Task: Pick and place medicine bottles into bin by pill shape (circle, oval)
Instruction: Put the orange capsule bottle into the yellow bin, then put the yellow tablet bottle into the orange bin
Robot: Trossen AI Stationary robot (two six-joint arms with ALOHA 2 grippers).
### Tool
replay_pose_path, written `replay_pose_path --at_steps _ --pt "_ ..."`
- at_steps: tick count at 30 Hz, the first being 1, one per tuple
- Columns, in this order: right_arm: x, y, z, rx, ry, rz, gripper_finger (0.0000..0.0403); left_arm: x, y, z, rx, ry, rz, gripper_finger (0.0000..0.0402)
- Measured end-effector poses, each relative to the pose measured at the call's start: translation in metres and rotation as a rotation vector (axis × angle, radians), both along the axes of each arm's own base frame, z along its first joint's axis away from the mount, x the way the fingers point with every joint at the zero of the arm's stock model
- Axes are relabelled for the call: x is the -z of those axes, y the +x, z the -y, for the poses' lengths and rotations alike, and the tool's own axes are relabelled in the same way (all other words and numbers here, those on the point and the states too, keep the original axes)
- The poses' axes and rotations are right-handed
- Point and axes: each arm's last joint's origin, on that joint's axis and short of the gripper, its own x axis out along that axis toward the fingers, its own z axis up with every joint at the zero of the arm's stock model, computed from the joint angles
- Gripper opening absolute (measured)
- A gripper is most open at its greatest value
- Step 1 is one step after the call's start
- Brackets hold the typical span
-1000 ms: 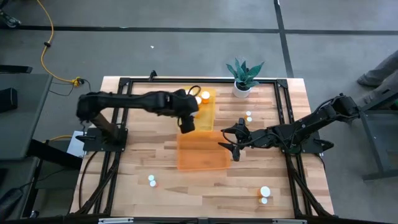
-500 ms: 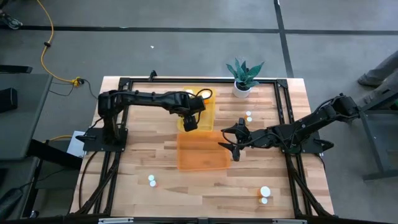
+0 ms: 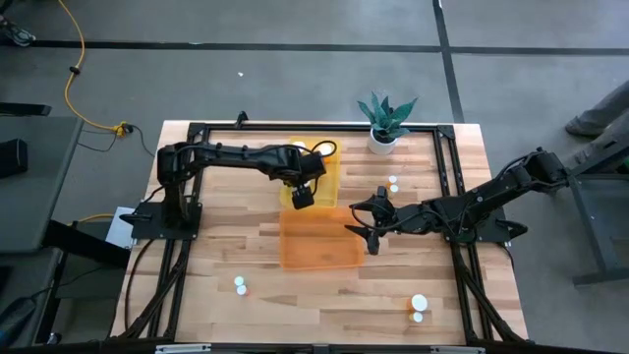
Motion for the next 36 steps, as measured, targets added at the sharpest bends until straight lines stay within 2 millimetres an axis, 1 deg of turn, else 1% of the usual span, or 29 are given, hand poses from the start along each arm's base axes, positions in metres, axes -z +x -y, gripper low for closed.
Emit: replay_pose_path --at_steps 3,5,8,10,12,15,18,20,21,23,25,28,30,32,34,36 --pt "0.0 0.0 0.0 0.0 0.0 0.0 0.0279 -0.001 0.0 0.0 0.008 -0.005 -0.004 0.0288" --pt "0.0 0.0 0.0 0.0 0.0 0.0 0.0279 -0.007 -0.002 0.001 0.01 -0.011 -0.04 0.0294" --pt "0.0 0.0 0.0 0.0 0.0 0.0 0.0279 -0.029 -0.002 0.001 -0.01 -0.018 -0.062 0.0295" --pt "0.0 0.0 0.0 0.0 0.0 0.0 0.0279 -0.047 -0.005 0.004 -0.029 -0.016 -0.039 0.0294" --pt "0.0 0.0 0.0 -0.001 -0.002 0.0 0.0279 -0.069 -0.009 0.011 -0.033 0.013 0.05 0.0292" --pt "0.0 0.0 0.0 -0.002 -0.003 -0.002 0.0279 -0.098 -0.018 0.032 -0.004 0.077 0.253 0.0292" --pt "0.0 0.0 0.0 -0.002 -0.004 -0.004 0.0279 -0.116 -0.037 0.058 0.053 0.127 0.472 0.0292" --pt "0.001 0.0 0.0 0.0 0.001 -0.008 0.0279 -0.12 -0.055 0.076 0.092 0.145 0.62 0.0291" --pt "0.001 0.0 0.0 0.0 0.003 -0.008 0.0279 -0.12 -0.065 0.086 0.107 0.15 0.693 0.0291" --pt "0.001 0.0 0.0 0.0 0.002 -0.008 0.0279 -0.111 -0.084 0.104 0.13 0.163 0.838 0.0291" --pt "0.001 0.0 0.0 0.0 0.003 -0.008 0.0279 -0.095 -0.104 0.12 0.152 0.172 0.979 0.0291" --pt "0.001 0.0 0.0 0.0 0.004 -0.005 0.0279 -0.066 -0.13 0.14 0.151 0.174 1.185 0.0291" --pt "0.001 0.0 0.0 0.0 0.005 -0.004 0.0279 -0.045 -0.146 0.148 0.138 0.171 1.29 0.0291" --pt "0.0 0.0 0.0 0.001 0.005 -0.004 0.0279 -0.028 -0.158 0.154 0.133 0.177 1.359 0.0291" --pt "0.0 0.0 0.0 0.005 0.004 -0.002 0.0279 -0.015 -0.168 0.157 0.125 0.188 1.398 0.0291" --pt "0.0 0.0 0.001 0.033 -0.004 0.002 0.0279 -0.007 -0.174 0.159 0.106 0.195 1.41 0.0291"
